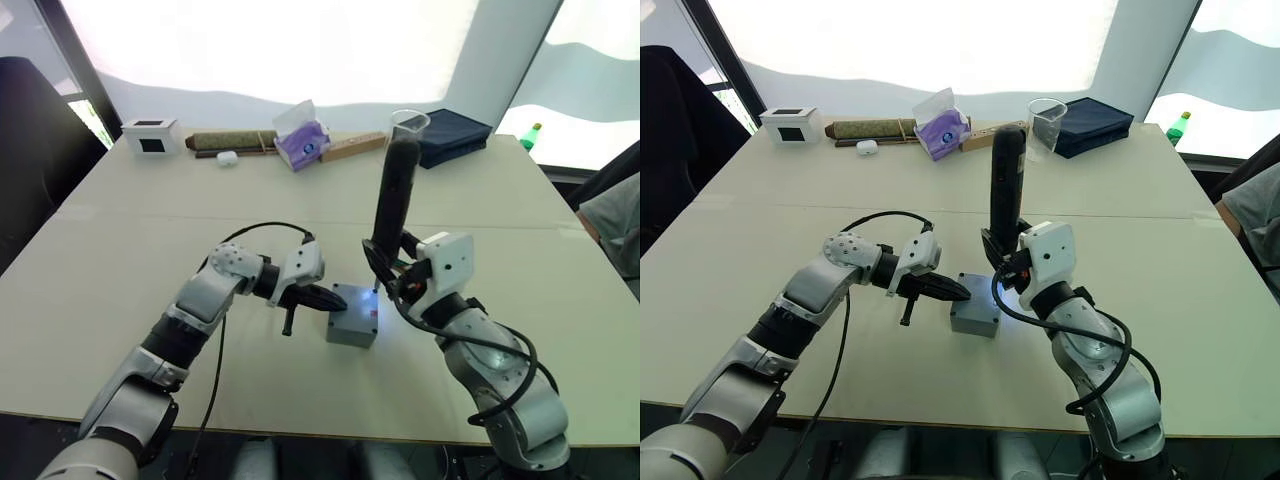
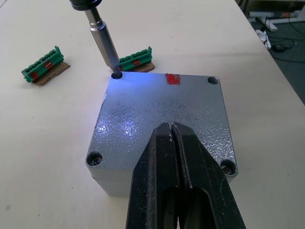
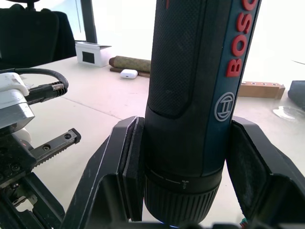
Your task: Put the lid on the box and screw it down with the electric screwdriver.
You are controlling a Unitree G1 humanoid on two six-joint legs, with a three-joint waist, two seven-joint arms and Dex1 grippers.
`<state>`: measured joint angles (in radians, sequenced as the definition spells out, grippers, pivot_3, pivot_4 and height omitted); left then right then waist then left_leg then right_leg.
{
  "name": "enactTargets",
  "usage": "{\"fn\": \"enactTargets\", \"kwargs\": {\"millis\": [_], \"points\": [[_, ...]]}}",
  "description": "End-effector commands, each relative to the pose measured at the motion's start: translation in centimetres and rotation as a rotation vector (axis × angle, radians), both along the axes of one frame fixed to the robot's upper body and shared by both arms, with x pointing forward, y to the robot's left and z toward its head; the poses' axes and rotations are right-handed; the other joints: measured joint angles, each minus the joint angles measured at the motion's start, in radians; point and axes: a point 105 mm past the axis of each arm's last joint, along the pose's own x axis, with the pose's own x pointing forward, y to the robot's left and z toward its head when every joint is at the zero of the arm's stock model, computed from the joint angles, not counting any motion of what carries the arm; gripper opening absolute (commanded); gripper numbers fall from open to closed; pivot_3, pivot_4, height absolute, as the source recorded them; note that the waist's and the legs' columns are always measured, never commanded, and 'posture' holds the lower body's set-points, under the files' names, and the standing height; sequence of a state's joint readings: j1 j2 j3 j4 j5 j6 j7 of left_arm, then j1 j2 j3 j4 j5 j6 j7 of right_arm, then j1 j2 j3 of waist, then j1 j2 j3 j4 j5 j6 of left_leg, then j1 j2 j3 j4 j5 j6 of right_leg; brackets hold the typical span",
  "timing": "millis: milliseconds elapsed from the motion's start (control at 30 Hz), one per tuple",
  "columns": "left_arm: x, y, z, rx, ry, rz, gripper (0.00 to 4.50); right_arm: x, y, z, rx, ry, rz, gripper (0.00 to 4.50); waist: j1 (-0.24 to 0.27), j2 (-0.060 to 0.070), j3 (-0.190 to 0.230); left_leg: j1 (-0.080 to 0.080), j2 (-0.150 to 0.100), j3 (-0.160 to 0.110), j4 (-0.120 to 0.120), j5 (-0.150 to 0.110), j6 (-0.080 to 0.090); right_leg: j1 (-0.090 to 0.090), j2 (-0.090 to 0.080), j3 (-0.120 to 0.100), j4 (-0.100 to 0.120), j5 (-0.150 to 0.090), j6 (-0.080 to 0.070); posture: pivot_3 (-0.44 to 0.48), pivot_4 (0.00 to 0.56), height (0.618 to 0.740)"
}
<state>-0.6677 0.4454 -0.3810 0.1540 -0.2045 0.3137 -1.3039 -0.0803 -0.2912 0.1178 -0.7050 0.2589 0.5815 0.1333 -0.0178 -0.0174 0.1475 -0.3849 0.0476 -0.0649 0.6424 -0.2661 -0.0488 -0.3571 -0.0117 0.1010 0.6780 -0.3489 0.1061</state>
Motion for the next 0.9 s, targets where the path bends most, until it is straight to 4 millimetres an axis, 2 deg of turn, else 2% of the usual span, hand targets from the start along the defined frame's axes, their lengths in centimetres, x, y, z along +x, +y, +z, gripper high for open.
{"fn": "enactTargets", "kwargs": {"millis": [33,267,367,433,533,700,833,900], "points": [[-0.2,0.6,-1.9,0.072,0.039,0.023,0.0,0.2,-0.7,-5.3,-0.047,0.215,-0.031,2.06,0.0,0.0,0.0,0.0,0.0,0.0,0.0,0.0,0.0,0.0,0.0,0.0,0.0,0.0,0.0,0.0,0.15,0.737],[-0.2,0.7,-1.9,0.071,0.039,0.022,0.0,0.1,-0.8,-5.1,-0.051,0.203,-0.031,2.06,0.0,-0.002,-0.002,0.002,0.0,0.0,-0.007,0.0,0.0,0.002,0.0,0.0,-0.007,0.0,0.0,0.0,0.15,0.737],[-0.2,0.6,-2.0,0.069,0.04,0.023,0.0,0.1,-0.8,-4.7,-0.057,0.184,-0.028,2.06,0.001,-0.002,-0.002,0.009,0.0,0.0,-0.013,0.0,0.0,0.008,0.0,0.0,-0.012,0.0,-0.001,0.0,0.15,0.737],[-0.2,0.6,-2.0,0.068,0.04,0.022,0.0,0.1,-0.8,-4.3,-0.061,0.167,-0.026,2.06,0.001,-0.002,-0.002,0.01,0.0,0.0,-0.014,0.0,0.0,0.009,-0.001,0.0,-0.013,0.0,-0.001,0.0,0.15,0.737],[-0.1,0.5,-2.0,0.063,0.039,0.023,0.0,0.1,-0.8,-2.8,-0.062,0.108,-0.015,2.06,0.001,-0.002,-0.002,0.01,0.0,0.0,-0.014,0.0,0.0,0.009,-0.001,0.0,-0.013,0.0,-0.002,0.0,0.15,0.737],[-0.1,0.4,-1.9,0.046,0.04,0.025,0.0,-0.1,-1.3,2.4,-0.105,-0.06,0.003,2.06,0.003,0.002,0.003,0.009,0.0,0.001,-0.014,0.0,0.0,0.008,-0.001,0.001,-0.014,-0.001,-0.003,0.0,0.15,0.737],[0.1,0.1,-0.4,-0.073,0.113,0.046,0.0,-1.0,-1.8,9.1,-0.03,-0.196,0.055,2.06,0.005,0.011,0.011,-0.002,0.0,0.0,-0.011,0.001,-0.002,-0.001,-0.002,0.001,-0.013,0.001,-0.001,0.0,0.15,0.737],[0.5,0.2,0.6,-0.133,0.155,0.072,0.0,-1.1,-2.5,11.8,0.023,-0.226,0.061,2.06,0.005,0.014,0.017,-0.009,-0.001,0.0,-0.011,0.003,-0.006,-0.009,-0.002,0.001,-0.012,0.003,0.001,0.0,0.15,0.737]]}}
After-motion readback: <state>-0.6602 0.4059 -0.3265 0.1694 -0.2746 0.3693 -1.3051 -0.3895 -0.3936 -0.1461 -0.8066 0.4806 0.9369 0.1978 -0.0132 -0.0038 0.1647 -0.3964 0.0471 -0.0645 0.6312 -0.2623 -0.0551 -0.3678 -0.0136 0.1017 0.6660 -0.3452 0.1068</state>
